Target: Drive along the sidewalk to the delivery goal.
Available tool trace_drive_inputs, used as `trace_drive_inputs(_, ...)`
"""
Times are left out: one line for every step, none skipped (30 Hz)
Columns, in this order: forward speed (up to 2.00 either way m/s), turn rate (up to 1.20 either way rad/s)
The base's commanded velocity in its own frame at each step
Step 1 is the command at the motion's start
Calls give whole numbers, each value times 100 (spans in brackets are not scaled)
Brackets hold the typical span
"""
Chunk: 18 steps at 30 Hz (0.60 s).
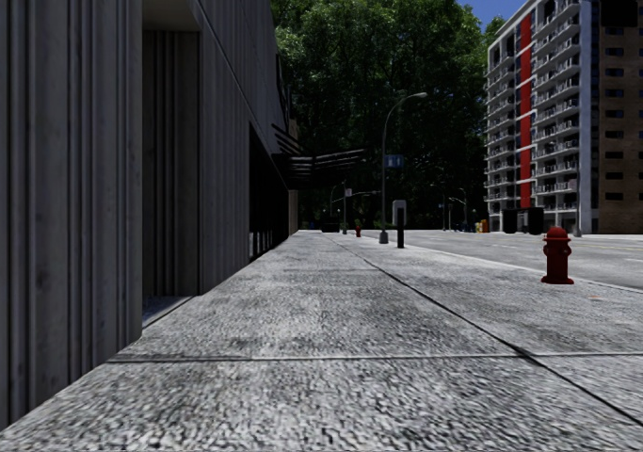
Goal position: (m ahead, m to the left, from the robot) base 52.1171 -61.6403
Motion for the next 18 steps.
trace_drive_inputs(200,0)
trace_drive_inputs(200,0)
trace_drive_inputs(200,0)
trace_drive_inputs(200,0)
trace_drive_inputs(200,0)
trace_drive_inputs(200,0)
trace_drive_inputs(200,0)
trace_drive_inputs(200,0)
trace_drive_inputs(200,0)
trace_drive_inputs(200,0)
trace_drive_inputs(200,0)
trace_drive_inputs(200,0)
trace_drive_inputs(200,0)
trace_drive_inputs(200,0)
trace_drive_inputs(200,0)
trace_drive_inputs(200,0)
trace_drive_inputs(200,0)
trace_drive_inputs(200,0)
